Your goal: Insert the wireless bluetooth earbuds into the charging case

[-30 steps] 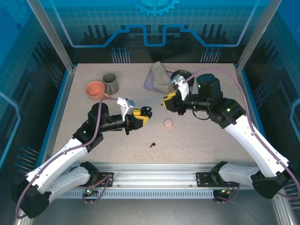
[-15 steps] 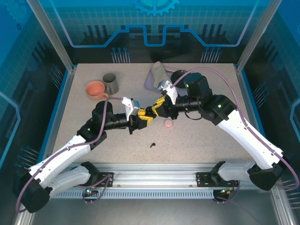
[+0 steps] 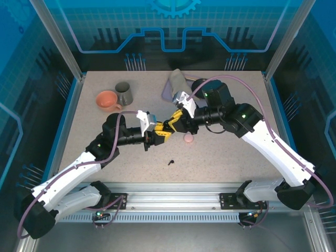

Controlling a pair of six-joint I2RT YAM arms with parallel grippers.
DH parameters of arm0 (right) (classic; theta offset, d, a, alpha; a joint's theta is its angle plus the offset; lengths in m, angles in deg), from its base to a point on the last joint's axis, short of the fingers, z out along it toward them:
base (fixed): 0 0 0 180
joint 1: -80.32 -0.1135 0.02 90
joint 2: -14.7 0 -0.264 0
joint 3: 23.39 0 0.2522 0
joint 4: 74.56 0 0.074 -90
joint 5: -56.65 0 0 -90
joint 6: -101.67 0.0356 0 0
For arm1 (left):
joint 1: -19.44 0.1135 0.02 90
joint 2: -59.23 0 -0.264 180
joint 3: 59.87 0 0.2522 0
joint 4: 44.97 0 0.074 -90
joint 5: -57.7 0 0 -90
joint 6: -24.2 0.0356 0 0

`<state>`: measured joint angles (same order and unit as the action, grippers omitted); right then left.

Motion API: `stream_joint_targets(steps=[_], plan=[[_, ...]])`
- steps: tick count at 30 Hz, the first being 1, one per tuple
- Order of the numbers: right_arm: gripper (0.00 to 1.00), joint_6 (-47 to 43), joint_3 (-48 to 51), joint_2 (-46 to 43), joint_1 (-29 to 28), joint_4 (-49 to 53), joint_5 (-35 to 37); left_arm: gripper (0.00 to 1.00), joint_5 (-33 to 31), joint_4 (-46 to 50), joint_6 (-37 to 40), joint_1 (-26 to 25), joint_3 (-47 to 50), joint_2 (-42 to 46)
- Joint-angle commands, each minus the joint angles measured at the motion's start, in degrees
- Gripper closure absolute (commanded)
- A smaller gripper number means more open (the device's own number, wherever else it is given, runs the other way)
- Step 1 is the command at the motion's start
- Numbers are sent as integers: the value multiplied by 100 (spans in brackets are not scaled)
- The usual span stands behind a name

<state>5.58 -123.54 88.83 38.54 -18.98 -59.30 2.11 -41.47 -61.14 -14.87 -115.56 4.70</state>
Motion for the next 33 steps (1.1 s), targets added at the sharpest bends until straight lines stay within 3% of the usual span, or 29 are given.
stream_joint_targets(steps=[1,33], plan=[[78,-166,-196,77,-98,215,45,100,186,-99,157,-33,-161,98],[78,-697,-495,269,-299,898,719,100,215,427,608,-76,-334,-36]])
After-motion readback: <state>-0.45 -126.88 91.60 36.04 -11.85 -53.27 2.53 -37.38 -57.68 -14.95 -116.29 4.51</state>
